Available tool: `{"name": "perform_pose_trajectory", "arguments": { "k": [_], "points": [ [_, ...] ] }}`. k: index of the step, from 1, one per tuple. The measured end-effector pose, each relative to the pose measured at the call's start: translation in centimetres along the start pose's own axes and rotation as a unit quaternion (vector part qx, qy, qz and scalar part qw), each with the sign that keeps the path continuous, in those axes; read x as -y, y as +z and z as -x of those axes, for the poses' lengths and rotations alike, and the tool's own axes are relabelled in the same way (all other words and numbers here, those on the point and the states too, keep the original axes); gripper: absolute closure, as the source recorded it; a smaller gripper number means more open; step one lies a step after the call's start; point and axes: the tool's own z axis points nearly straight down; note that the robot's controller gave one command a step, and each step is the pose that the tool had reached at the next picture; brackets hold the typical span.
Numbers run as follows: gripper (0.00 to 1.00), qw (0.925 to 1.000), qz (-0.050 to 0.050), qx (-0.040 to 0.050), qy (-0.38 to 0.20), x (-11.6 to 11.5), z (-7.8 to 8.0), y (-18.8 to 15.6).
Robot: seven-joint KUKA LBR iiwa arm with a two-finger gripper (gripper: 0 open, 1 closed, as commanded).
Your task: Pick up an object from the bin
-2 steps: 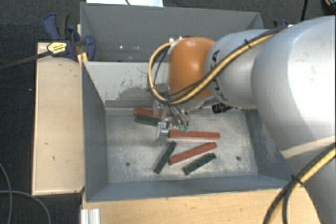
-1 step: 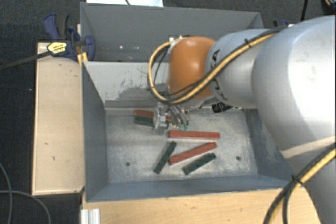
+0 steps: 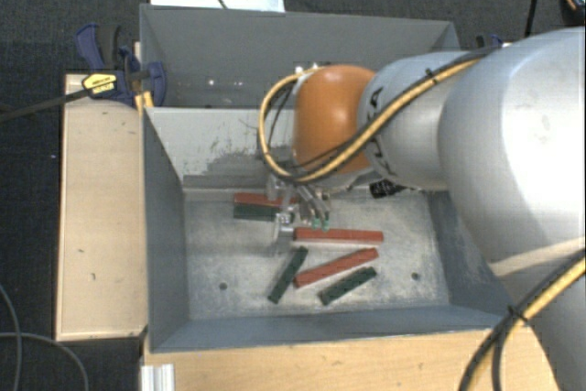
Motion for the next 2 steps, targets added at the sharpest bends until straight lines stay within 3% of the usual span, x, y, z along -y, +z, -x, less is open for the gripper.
{"name": "perform_pose_trajectory", "arguments": {
  "k": [1,2],
  "points": [
    [1.00,1.0000,0.000,0.0014,0.000,0.0,0.1,-0.1],
    [1.00,1.0000,0.000,0.0018,0.006,2.0,-2.1,-0.2]
  ]
}}
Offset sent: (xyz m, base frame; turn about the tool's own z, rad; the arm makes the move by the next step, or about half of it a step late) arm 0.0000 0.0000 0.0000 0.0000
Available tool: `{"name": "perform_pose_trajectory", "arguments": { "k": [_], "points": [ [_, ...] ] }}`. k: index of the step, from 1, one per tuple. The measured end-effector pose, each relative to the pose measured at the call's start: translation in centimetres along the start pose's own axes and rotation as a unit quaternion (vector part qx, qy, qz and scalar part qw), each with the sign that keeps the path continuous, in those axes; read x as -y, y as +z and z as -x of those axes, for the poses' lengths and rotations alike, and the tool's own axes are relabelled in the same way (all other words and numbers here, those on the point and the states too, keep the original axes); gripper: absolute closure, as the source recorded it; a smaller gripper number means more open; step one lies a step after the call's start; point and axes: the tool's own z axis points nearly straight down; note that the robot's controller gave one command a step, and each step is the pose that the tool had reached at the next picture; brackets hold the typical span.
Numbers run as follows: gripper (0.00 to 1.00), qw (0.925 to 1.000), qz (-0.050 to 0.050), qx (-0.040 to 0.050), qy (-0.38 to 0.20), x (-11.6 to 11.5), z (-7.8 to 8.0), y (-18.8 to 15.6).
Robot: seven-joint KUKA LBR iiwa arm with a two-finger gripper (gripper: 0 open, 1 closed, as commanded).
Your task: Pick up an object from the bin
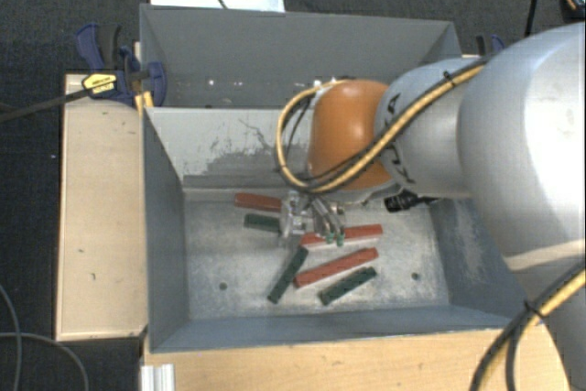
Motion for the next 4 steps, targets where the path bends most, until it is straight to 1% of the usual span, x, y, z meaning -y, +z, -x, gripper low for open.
{"name": "perform_pose_trajectory", "arguments": {
  "k": [1,2,3,4],
  "points": [
    [0.00,1.0000,-0.001,-0.0021,0.000,0.0,-0.1,0.2],
    [0.00,0.9991,0.000,0.0057,-0.041,6.3,-6.5,-0.2],
    [0.00,0.9723,-0.001,0.0025,-0.234,12.4,-3.8,-0.2],
    [0.00,0.9724,-0.001,0.0024,-0.233,12.3,-3.9,-0.2]
  ]
}}
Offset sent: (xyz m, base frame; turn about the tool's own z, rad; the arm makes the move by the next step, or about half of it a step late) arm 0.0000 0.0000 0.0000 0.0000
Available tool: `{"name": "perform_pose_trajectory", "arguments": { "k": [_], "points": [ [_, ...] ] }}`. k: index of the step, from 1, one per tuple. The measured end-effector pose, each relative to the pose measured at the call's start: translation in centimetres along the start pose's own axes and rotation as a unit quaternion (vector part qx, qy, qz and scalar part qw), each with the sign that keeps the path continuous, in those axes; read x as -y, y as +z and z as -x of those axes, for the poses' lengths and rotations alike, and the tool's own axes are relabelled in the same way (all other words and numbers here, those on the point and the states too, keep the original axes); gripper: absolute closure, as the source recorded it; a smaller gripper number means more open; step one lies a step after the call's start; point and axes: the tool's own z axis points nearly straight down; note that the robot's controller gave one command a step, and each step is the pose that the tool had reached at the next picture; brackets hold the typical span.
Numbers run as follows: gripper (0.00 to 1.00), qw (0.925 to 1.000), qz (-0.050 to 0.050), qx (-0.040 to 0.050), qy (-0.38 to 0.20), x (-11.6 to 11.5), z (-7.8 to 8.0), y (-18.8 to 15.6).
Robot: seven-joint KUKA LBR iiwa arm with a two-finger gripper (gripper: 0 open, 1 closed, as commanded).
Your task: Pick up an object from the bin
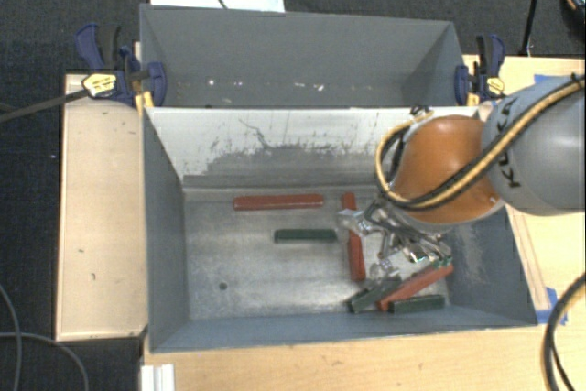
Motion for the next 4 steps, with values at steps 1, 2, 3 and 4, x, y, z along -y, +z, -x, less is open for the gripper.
{"name": "perform_pose_trajectory", "arguments": {
  "k": [1,2,3,4],
  "points": [
    [0.00,0.9552,0.001,-0.0009,-0.296,0.7,-2.1,-3.5],
    [0.00,0.9477,0.004,-0.0024,-0.319,-2.9,3.7,0.6],
    [0.00,0.8413,0.004,-0.0035,-0.540,1.6,4.6,0.4],
    [1.00,0.8427,0.005,-0.0042,-0.538,1.5,4.6,0.4]
  ]
}}
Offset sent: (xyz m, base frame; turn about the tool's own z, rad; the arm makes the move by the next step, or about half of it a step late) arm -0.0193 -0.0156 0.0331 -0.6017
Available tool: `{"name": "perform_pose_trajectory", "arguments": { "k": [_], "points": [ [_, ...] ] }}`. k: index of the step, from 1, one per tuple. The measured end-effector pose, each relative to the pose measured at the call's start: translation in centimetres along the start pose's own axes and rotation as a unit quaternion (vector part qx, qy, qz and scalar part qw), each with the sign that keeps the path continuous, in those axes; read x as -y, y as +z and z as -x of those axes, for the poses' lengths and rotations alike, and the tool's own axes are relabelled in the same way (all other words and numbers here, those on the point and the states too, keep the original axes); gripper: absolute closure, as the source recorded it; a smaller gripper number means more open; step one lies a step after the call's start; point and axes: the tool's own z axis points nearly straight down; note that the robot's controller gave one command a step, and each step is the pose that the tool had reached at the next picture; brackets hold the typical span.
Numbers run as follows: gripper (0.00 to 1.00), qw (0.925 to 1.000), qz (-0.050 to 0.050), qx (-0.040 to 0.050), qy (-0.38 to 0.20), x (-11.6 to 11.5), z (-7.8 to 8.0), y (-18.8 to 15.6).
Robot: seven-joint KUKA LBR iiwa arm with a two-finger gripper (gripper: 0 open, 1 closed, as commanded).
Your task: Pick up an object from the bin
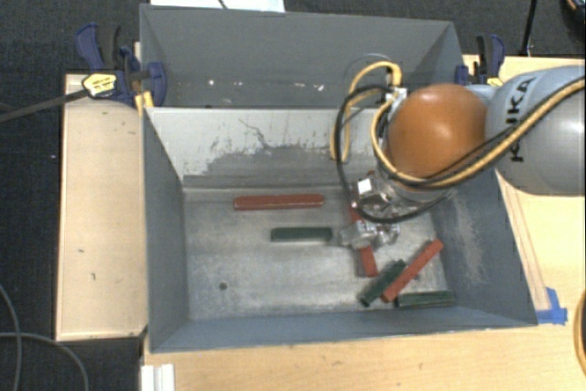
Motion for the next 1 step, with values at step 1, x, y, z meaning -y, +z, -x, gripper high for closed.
{"name": "perform_pose_trajectory", "arguments": {
  "k": [1],
  "points": [
    [1.00,0.9999,-0.005,0.0000,0.014,-1.41,1.13,-13.72]
  ]
}}
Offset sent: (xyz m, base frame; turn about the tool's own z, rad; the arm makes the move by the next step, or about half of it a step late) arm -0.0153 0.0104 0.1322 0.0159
